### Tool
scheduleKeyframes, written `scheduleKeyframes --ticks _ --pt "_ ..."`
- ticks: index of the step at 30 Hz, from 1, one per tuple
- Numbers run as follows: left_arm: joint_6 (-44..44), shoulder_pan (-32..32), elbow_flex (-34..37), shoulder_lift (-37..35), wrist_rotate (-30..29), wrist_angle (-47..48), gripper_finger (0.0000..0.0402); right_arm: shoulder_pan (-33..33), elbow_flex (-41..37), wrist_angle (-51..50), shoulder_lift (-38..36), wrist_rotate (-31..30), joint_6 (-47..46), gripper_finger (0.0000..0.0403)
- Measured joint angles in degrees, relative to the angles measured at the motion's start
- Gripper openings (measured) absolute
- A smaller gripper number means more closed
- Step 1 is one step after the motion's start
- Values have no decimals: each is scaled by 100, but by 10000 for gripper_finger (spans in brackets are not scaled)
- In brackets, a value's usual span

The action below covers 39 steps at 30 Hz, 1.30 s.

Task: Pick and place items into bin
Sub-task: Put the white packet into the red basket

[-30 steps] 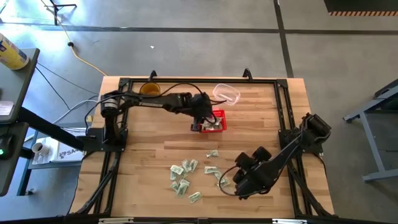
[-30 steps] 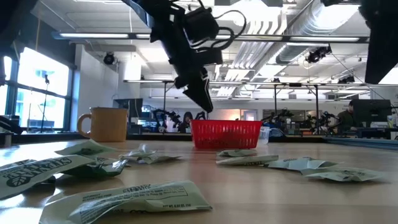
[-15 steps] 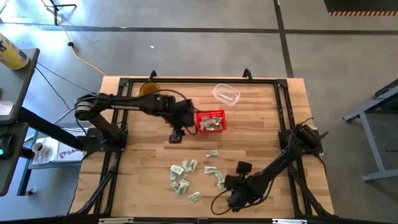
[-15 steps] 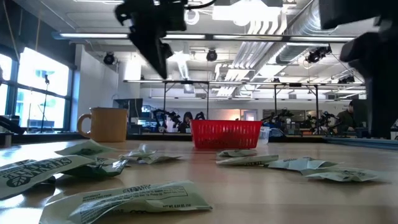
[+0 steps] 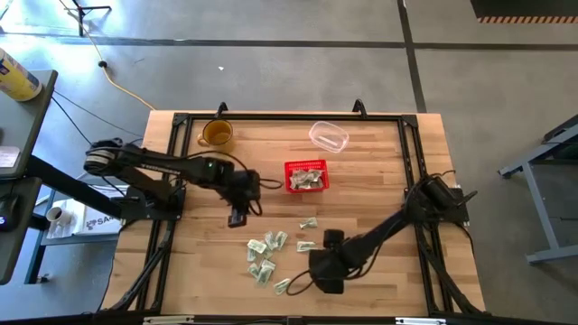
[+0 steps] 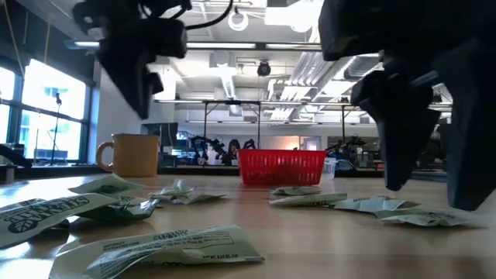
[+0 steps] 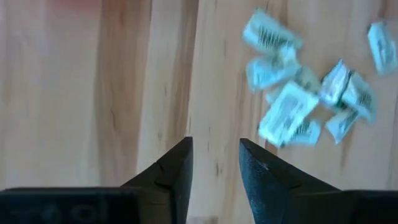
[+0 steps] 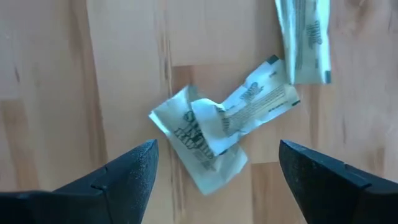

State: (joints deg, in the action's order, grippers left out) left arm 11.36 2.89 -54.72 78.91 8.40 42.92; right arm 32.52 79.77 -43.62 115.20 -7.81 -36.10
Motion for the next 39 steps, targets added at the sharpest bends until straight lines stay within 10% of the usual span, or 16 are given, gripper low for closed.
scheduleKeyframes --ticks 16,32,39 --pt "861 428 846 -950 -287 15 160 -94 26 159 436 648 -221 302" --pt "578 425 846 -1160 -648 97 154 -412 15 -561 353 1255 -745 15" --pt "540 425 846 -1160 -701 93 154 -864 -14 -1871 -531 530 -1043 15"
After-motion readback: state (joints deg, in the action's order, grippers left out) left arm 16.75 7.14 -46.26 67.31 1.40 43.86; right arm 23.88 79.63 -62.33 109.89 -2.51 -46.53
